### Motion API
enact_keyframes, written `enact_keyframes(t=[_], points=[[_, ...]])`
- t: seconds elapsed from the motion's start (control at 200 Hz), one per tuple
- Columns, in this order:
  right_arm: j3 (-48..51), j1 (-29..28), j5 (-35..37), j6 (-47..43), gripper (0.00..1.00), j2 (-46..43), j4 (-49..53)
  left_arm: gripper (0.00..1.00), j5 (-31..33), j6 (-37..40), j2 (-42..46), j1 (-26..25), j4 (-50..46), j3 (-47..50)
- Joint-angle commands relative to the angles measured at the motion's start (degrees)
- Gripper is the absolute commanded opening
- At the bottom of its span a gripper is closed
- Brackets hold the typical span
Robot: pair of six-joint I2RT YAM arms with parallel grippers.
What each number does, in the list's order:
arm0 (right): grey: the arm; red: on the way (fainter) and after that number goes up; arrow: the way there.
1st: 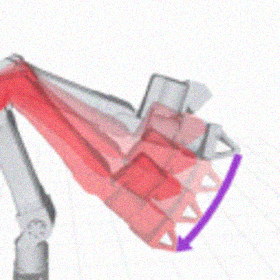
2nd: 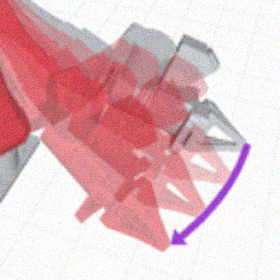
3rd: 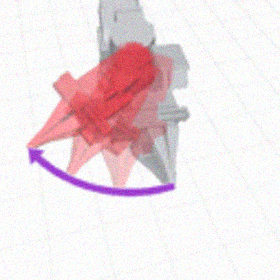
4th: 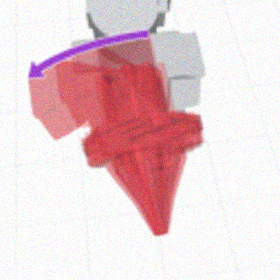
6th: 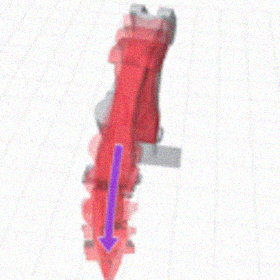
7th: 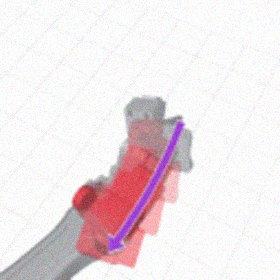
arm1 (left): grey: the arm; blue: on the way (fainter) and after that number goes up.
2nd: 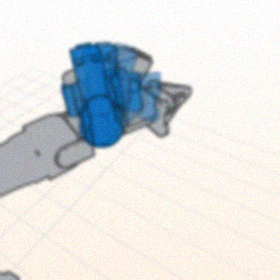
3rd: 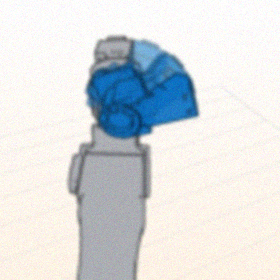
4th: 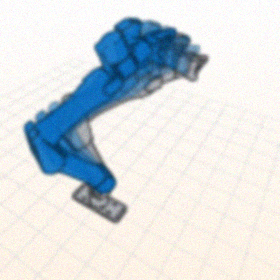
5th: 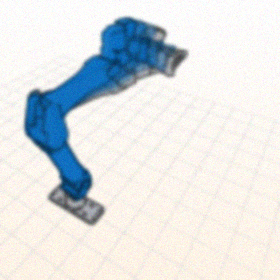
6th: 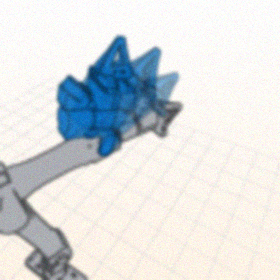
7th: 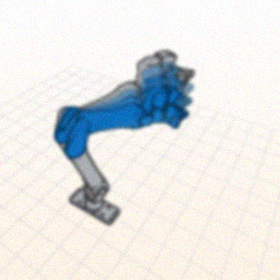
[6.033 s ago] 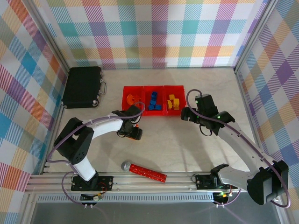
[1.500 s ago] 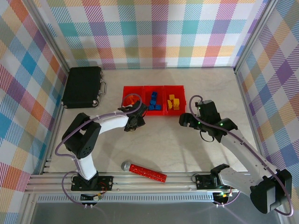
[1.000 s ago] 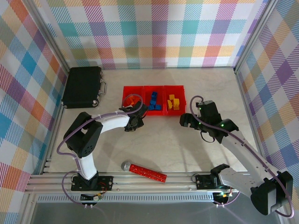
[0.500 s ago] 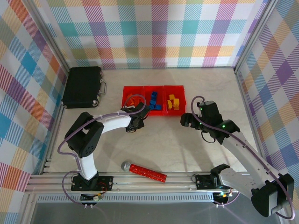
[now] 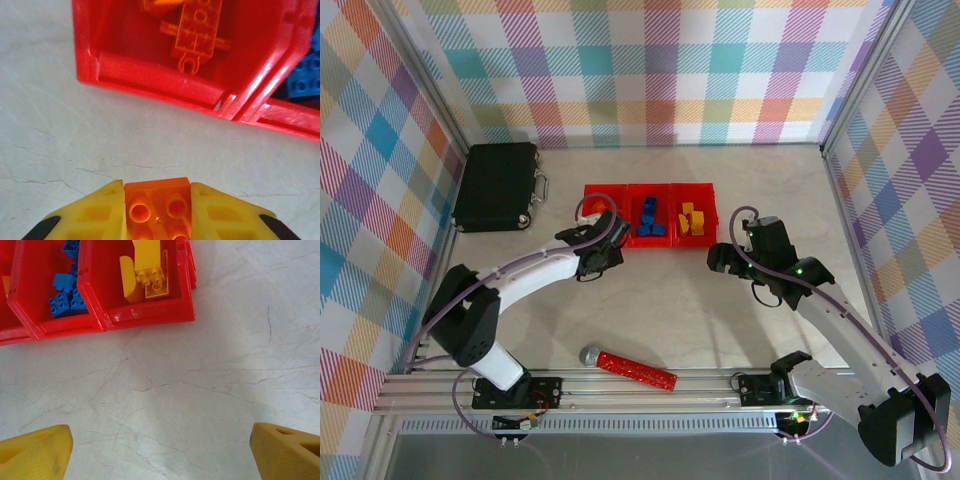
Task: Sort the legos into containers by color
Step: Place the lego in the container.
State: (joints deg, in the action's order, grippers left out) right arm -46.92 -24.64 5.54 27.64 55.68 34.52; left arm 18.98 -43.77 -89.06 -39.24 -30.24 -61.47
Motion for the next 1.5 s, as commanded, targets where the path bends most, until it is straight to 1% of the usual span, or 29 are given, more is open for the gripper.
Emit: enact_keyframes(t=[0.0,0.105,0.19,0.255,0.36,0.465,0.585,0.77,0.83,0.96,1.015,1.115,1.2,1.295,1.33,1.41,1.42,1.45,1.495], points=[[-0.2,0.5,0.8,-0.6,0.92,-0.7,0.2,0.22,4.5,3.8,3.1,-0.6,-4.4,-3.7],[-0.5,0.4,0.5,-0.6,0.92,-0.5,0.1,0.25,7.5,9.1,1.9,0.4,-5.8,-8.5],[-0.7,0.5,0.0,-0.1,0.92,-0.4,0.2,0.26,8.5,13.2,-1.0,2.6,-5.6,-12.3],[-0.7,0.4,-0.9,0.3,0.92,-0.5,0.3,0.26,6.2,16.1,-4.0,5.4,-4.0,-14.9],[-0.4,0.4,-0.4,0.9,0.92,-1.3,1.5,0.24,0.7,17.9,-9.4,10.6,-3.5,-20.3],[0.3,0.5,0.9,1.0,0.92,-2.9,3.2,0.23,-1.9,19.6,-13.8,13.4,-2.0,-24.6],[0.7,0.5,2.9,0.8,0.93,-5.0,4.7,0.24,-4.1,20.6,-18.3,14.8,-0.6,-28.5],[1.4,0.4,7.3,1.2,1.0,-7.6,7.4,0.28,-9.0,19.9,-22.2,16.0,4.8,-28.7],[2.2,0.5,8.3,1.4,0.99,-8.7,7.5,0.29,-9.3,19.9,-23.1,16.1,5.4,-28.9],[3.5,0.5,10.1,1.7,0.99,-10.9,7.3,0.39,-9.1,20.0,-24.4,16.4,5.7,-29.8],[3.8,0.5,10.8,1.5,0.99,-11.3,7.2,0.47,-9.2,20.0,-24.5,16.6,5.9,-29.9],[3.9,0.4,12.3,0.9,0.99,-11.1,7.2,0.57,-9.4,20.0,-23.7,16.9,6.6,-29.4],[4.3,0.5,13.8,0.6,0.99,-10.2,7.0,0.7,-8.7,20.4,-21.6,17.0,7.8,-28.0],[4.4,0.5,15.1,0.2,0.99,-8.8,6.3,0.86,-7.8,21.1,-17.6,17.0,9.8,-25.3],[4.5,0.5,15.8,0.0,0.99,-8.4,6.1,0.9,-7.7,21.6,-15.6,17.0,10.7,-23.9],[4.2,0.5,17.3,-1.0,0.99,-7.4,5.7,0.94,-7.5,23.3,-9.5,17.0,13.8,-19.2],[4.1,0.5,17.7,-1.0,0.99,-7.3,5.7,0.95,-7.4,23.4,-8.6,17.0,15.4,-18.3],[3.9,0.5,18.9,-0.9,0.99,-6.8,5.8,1.0,-6.9,23.8,-5.6,17.0,17.6,-15.6],[3.5,0.6,20.9,-0.9,0.99,-6.3,6.1,1.0,-5.6,24.5,-0.9,17.1,20.3,-11.5]])
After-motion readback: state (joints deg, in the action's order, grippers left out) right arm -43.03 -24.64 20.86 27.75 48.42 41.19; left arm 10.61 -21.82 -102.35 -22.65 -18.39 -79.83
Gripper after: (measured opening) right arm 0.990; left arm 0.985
